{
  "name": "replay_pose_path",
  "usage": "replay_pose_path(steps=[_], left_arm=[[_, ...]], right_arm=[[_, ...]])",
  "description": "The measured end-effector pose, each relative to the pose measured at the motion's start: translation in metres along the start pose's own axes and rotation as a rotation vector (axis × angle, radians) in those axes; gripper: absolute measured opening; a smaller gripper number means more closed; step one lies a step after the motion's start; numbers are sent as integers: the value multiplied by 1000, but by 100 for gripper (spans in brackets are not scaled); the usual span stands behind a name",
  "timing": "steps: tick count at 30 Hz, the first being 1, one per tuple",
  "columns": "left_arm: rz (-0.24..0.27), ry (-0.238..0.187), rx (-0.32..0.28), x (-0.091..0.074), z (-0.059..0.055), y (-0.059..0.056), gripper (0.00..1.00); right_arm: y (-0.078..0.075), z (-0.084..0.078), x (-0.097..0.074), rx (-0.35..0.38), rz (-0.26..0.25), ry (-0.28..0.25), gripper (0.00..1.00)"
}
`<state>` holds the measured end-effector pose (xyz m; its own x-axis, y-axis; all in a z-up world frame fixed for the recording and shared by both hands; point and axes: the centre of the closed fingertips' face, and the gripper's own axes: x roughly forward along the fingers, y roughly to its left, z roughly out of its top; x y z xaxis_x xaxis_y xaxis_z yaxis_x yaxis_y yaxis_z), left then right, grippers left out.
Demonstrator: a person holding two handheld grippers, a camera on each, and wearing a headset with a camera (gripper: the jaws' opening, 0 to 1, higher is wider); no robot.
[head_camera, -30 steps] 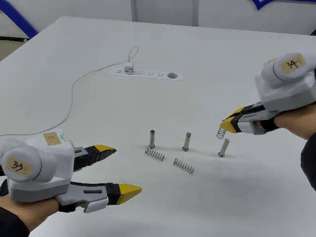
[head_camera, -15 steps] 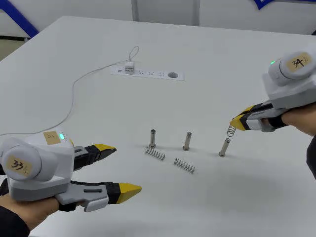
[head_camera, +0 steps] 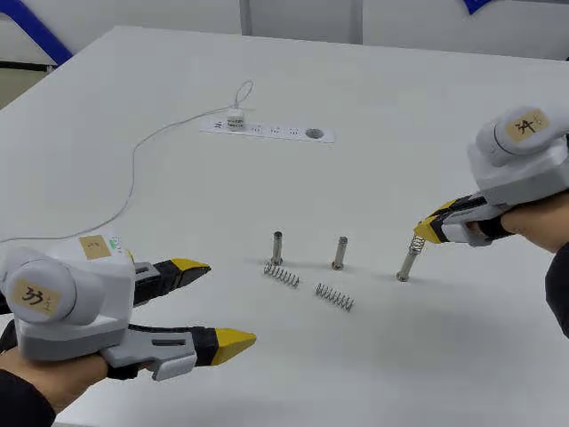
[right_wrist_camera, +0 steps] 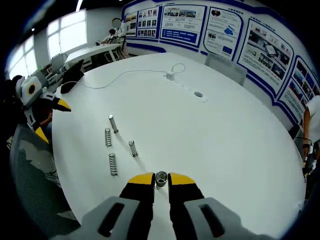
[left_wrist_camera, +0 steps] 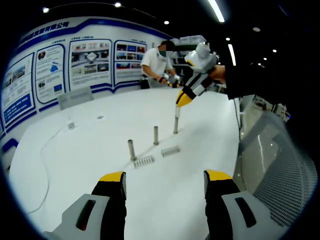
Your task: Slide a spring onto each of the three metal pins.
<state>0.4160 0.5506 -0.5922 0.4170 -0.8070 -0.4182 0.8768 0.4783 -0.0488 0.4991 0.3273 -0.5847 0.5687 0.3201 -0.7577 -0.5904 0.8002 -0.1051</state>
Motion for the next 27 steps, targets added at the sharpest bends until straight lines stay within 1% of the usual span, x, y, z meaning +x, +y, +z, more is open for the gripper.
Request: replay_pose_path(steps=[10, 22, 27], left_arm=[[1, 2, -2, 0, -1, 1, 64], [2, 5, -2, -1, -2, 1, 64], [2, 6, -3, -1, -2, 1, 64]], right_arm=[[0, -8, 11, 17, 6, 15, 12], [1, -23, 26, 47, 13, 43, 12], [2, -27, 31, 51, 14, 54, 12]])
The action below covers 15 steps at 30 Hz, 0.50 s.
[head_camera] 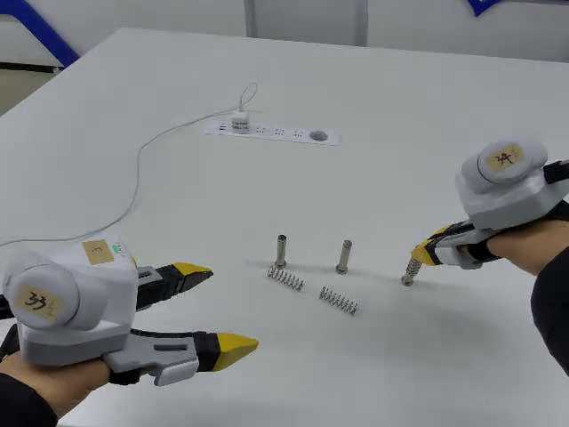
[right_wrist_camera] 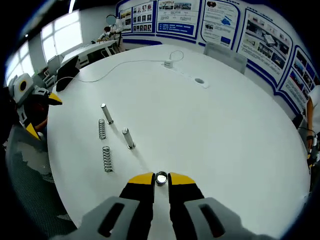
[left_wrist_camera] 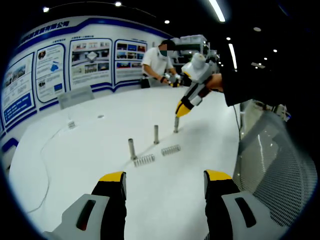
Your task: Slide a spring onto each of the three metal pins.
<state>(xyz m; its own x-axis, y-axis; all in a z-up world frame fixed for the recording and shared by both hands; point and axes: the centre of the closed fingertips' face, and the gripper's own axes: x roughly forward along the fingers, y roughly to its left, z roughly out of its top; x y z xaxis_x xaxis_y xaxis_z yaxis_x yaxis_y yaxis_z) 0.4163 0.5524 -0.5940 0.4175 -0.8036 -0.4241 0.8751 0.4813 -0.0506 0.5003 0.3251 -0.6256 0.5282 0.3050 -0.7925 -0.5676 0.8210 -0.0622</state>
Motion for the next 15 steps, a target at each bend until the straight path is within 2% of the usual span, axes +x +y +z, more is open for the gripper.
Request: replay_pose_path(steps=[15], left_arm=[[4, -1, -4, 0, 0, 0, 64]], right_arm=[[2, -11, 11, 12, 1, 25, 12]])
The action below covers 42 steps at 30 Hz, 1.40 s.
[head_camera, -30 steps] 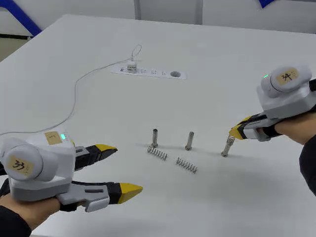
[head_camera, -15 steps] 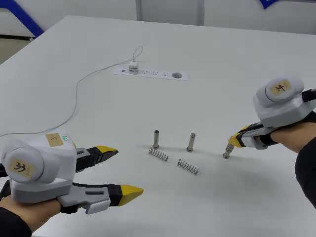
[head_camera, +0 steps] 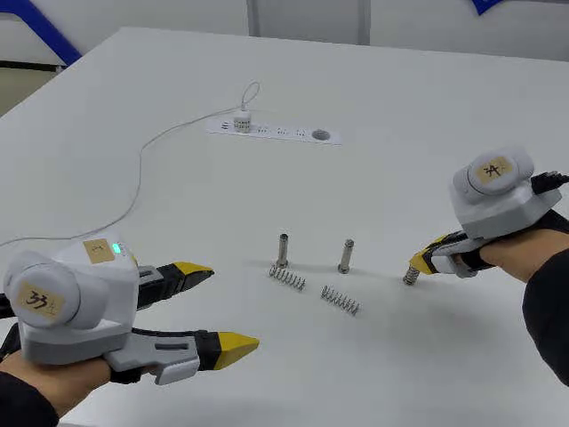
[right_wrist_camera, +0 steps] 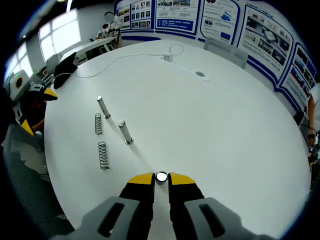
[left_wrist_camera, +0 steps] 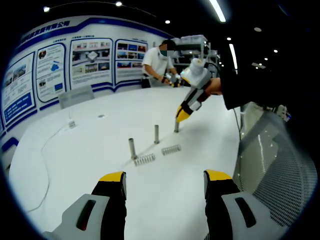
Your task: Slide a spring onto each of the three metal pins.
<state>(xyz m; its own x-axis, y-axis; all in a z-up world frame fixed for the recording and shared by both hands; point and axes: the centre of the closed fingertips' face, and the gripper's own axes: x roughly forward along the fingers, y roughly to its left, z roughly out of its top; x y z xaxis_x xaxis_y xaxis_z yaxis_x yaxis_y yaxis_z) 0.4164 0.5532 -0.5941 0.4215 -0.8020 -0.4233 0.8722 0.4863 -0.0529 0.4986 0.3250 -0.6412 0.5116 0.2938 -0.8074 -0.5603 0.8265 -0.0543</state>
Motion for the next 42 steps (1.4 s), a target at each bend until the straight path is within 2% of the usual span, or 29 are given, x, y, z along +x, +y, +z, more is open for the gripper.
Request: replay_pose_path(steps=[9, 18, 28, 37, 42], left_arm=[[0, -1, -1, 0, 0, 0, 64], [-2, -1, 0, 0, 0, 0, 64], [-6, -1, 3, 1, 0, -1, 64], [-6, -2, 5, 1, 0, -2, 64], [-7, -1, 5, 1, 0, -2, 64]], right_arm=[[-1, -2, 0, 2, -4, 1, 13], [3, -13, 1, 6, -2, 16, 14], [17, -26, 3, 13, 19, 30, 14], [30, -25, 7, 5, 44, 28, 14], [40, -20, 8, -16, 63, 20, 16]])
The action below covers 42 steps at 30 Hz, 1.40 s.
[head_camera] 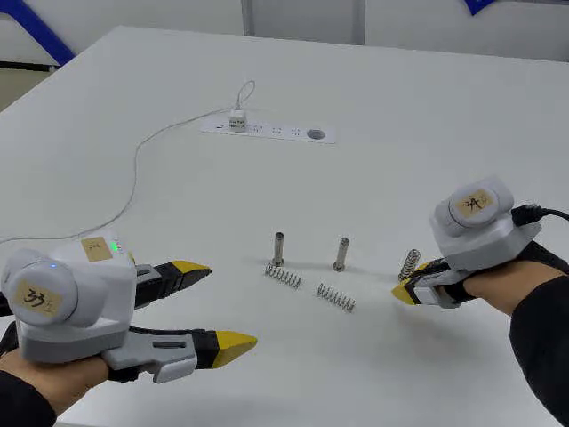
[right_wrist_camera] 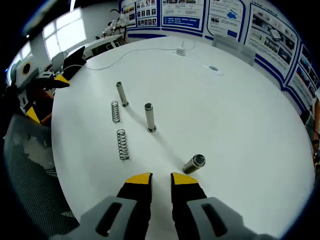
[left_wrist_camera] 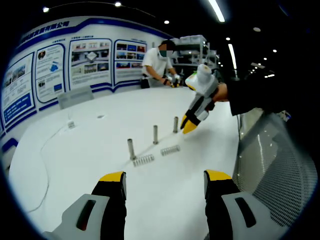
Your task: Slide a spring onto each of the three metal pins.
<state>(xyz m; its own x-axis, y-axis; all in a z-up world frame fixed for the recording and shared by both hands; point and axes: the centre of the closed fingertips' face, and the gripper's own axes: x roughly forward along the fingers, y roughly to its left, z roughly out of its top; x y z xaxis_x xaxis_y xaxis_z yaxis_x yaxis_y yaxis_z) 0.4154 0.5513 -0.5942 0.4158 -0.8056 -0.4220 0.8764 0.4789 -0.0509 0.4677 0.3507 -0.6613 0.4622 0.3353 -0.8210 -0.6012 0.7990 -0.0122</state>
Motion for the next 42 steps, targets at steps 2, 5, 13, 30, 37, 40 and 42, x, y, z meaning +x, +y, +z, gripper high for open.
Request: replay_pose_path(steps=[2, 5, 13, 30, 37, 40, 42], left_arm=[[-1, 1, 1, 0, 0, 0, 64], [-1, 1, 2, 0, 0, 0, 64], [1, 0, 2, -1, 1, 0, 64], [2, -1, 0, -1, 0, 0, 64], [3, -2, -3, 0, 0, 0, 64], [3, -2, -4, 0, -1, 0, 64], [4, -3, -4, 0, -1, 0, 64]], right_arm=[[4, 4, 0, -13, 6, -3, 16], [9, 10, 1, -30, 17, -9, 16], [21, 25, 6, -76, 41, -16, 17], [55, 48, 26, -186, 109, -1, 17], [64, 52, 36, -228, 131, 21, 17], [67, 52, 40, -243, 138, 33, 17], [69, 52, 43, -252, 143, 42, 17]])
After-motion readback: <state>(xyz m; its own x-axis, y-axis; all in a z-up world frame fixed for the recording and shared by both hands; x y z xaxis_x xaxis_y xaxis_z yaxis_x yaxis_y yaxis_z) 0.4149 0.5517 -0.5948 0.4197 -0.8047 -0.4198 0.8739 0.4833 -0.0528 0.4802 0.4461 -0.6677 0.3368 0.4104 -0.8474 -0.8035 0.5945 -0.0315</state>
